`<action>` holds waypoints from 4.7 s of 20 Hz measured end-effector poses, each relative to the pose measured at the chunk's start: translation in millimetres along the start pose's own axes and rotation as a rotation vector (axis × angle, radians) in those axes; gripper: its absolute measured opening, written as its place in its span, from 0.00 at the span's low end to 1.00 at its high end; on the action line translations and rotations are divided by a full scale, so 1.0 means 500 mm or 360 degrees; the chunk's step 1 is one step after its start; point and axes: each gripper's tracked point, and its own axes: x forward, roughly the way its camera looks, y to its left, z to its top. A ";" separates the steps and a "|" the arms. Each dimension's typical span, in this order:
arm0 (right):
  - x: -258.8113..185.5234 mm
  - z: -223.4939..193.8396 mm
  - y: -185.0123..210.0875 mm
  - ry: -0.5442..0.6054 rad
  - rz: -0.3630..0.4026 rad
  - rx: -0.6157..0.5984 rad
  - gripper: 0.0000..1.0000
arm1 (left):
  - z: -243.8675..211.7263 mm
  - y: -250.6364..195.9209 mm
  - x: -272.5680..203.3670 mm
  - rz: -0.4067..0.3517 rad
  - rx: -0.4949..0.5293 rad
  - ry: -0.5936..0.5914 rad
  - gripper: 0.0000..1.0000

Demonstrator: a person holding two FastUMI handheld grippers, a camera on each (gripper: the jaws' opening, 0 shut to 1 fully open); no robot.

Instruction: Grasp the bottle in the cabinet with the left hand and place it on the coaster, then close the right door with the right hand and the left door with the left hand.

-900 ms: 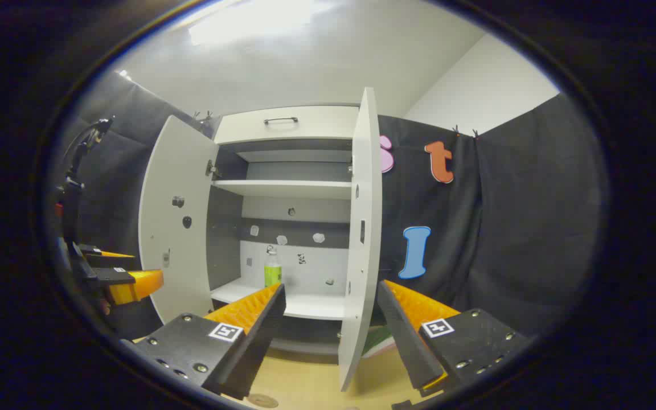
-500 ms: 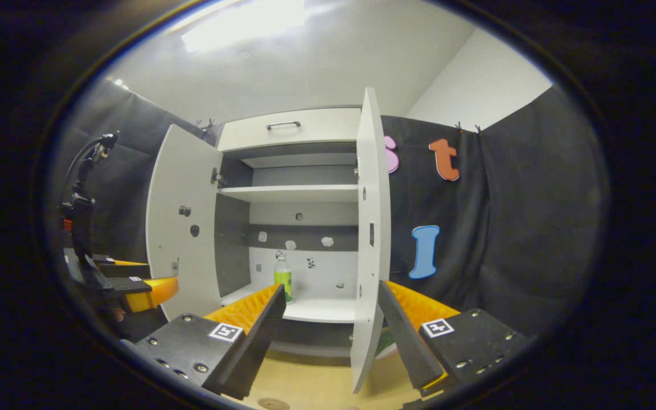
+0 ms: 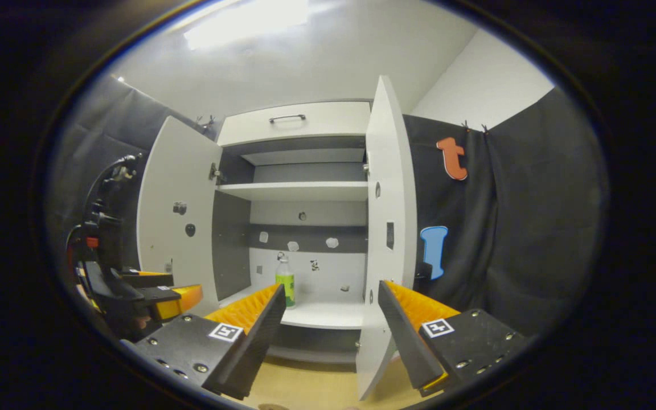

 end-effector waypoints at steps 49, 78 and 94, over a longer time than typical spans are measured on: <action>-0.112 0.023 -0.023 -0.0054 0.0084 -0.0060 0.98 | 0.085 -0.093 0.190 -0.0280 -0.0067 -0.0182 0.78; -0.224 0.004 -0.032 -0.0132 -0.0183 0.0155 0.98 | -0.697 -0.253 -0.150 -0.0867 0.0064 0.0310 0.80; -0.220 -0.053 -0.003 -0.0034 -0.0292 0.0148 0.98 | -0.768 -0.265 -0.113 -0.1146 0.0107 0.0397 0.88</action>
